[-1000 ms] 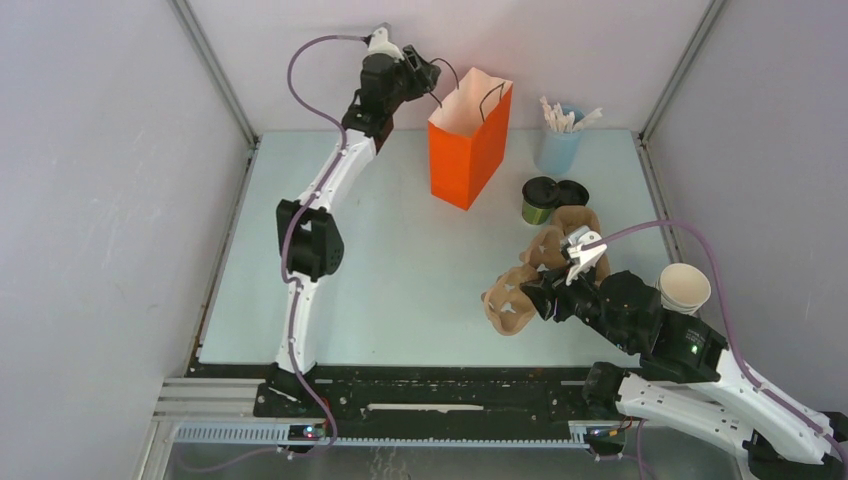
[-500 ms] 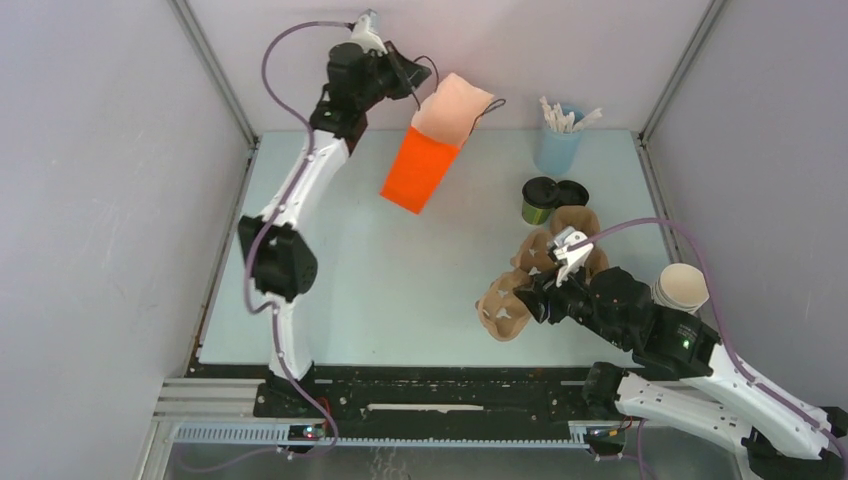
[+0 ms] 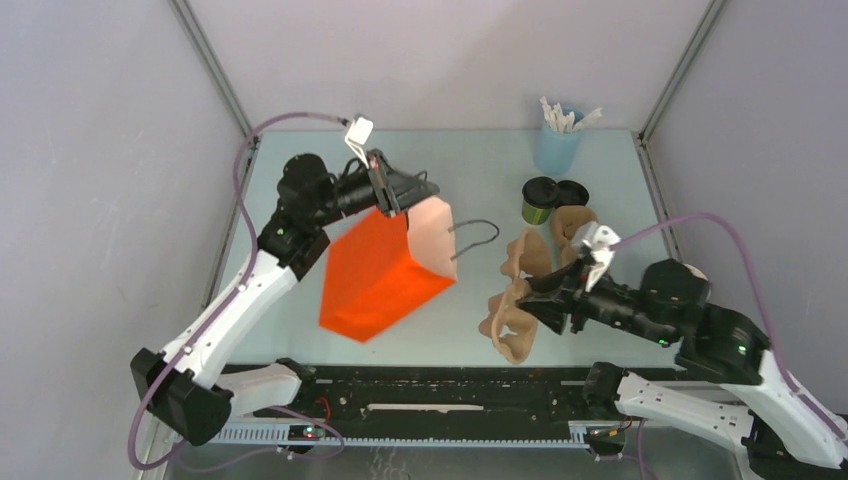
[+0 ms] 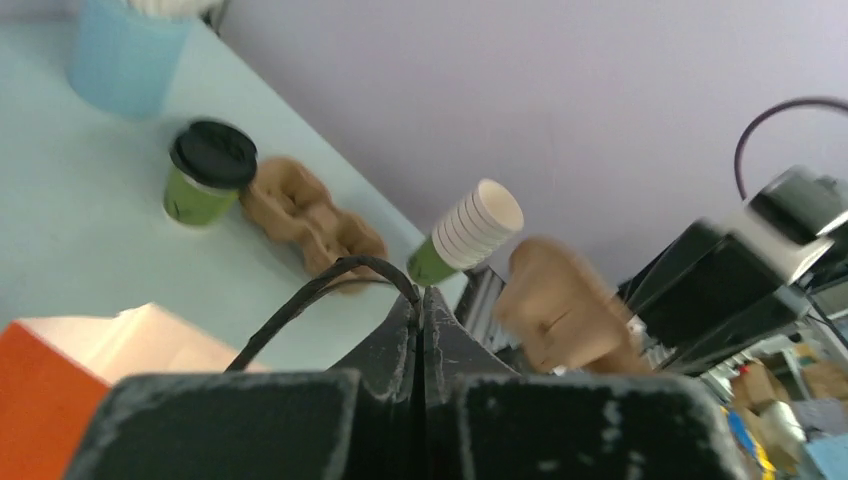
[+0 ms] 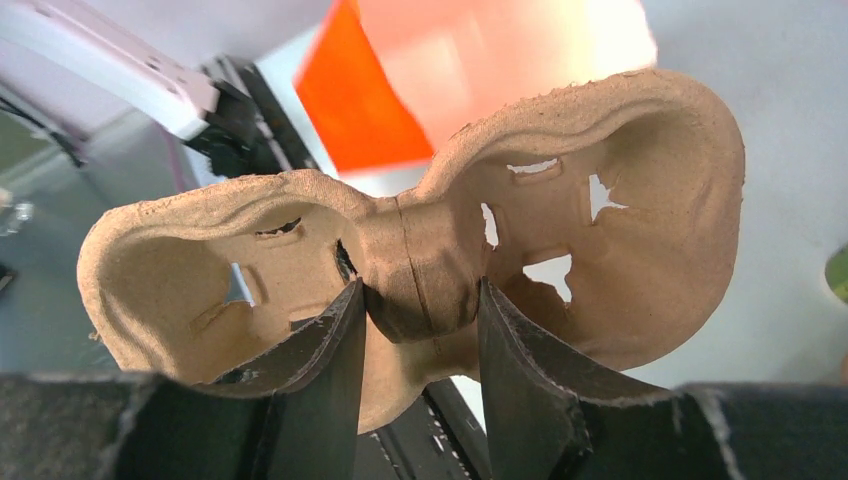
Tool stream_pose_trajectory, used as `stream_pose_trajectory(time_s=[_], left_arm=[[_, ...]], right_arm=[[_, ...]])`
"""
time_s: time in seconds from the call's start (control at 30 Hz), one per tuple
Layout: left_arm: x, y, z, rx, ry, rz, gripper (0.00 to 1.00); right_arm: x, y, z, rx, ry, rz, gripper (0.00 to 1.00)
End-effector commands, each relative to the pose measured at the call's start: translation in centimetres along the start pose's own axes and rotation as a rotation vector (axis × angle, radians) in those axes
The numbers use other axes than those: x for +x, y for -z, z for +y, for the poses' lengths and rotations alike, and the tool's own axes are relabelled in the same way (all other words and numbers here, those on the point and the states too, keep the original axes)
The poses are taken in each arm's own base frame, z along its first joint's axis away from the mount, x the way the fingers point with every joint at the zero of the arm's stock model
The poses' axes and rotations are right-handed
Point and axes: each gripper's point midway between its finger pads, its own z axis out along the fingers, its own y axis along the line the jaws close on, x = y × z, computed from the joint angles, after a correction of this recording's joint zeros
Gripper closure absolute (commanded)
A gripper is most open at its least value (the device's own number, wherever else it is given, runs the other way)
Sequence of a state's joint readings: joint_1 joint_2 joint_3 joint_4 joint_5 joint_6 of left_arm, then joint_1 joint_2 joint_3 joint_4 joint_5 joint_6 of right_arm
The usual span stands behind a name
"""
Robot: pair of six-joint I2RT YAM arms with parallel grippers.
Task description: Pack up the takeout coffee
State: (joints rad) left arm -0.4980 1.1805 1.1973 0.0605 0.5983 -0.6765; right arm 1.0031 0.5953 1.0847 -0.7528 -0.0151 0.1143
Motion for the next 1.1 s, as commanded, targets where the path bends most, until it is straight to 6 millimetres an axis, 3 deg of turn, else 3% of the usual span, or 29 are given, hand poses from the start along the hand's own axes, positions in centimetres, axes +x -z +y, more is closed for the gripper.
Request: stream_pose_trajectory(time_s=[0.0, 0.17, 0.27, 0.4, 0.5, 0.63, 0.73, 0.9, 1.07], left_arm=[[2.4, 2.0, -2.7, 0.095, 0.028, 0.015, 1.00], [6.2, 2.5, -3.0, 0.136, 0.050, 0.070, 1.00], [8.2, 2.4, -2.7, 0.139, 0.065, 0.090, 1.00], [8.6, 2.1, -3.0, 0.153, 0.041, 0.100, 1.00], [7.2, 2.0, -4.7, 0.219, -0.008, 0.085, 1.00], [4.8, -0.1, -5.3, 0.208, -0.099, 0.127, 1.00], [4.2, -1.3, -6.0, 0.253, -0.122, 0.156, 1.00], [5.8, -2.0, -6.8, 0.324, -0.137, 0.215, 1.00], [9.6, -1.8, -2.9, 0.213, -0.085, 0.260, 1.00]], right_arm=[[-3.7, 3.9, 3.1, -0.156, 0.012, -0.097, 0.61], [-7.3, 7.8, 5.4, -0.258, 0.025, -0.165, 0.61], [-9.1, 8.4, 5.4, -0.239, 0.035, -0.161, 0.61], [-11.4, 8.1, 5.0, -0.202, 0.062, -0.185, 0.61], [-12.4, 6.8, 4.7, -0.182, 0.093, -0.181, 0.61], [-13.1, 5.4, 2.9, -0.079, 0.090, -0.202, 0.62], [-13.1, 4.6, 1.2, 0.019, 0.076, -0.208, 0.62], [-11.9, 3.6, 0.7, 0.038, 0.081, -0.159, 0.62], [-10.7, 2.4, 0.0, 0.061, 0.071, -0.113, 0.62]])
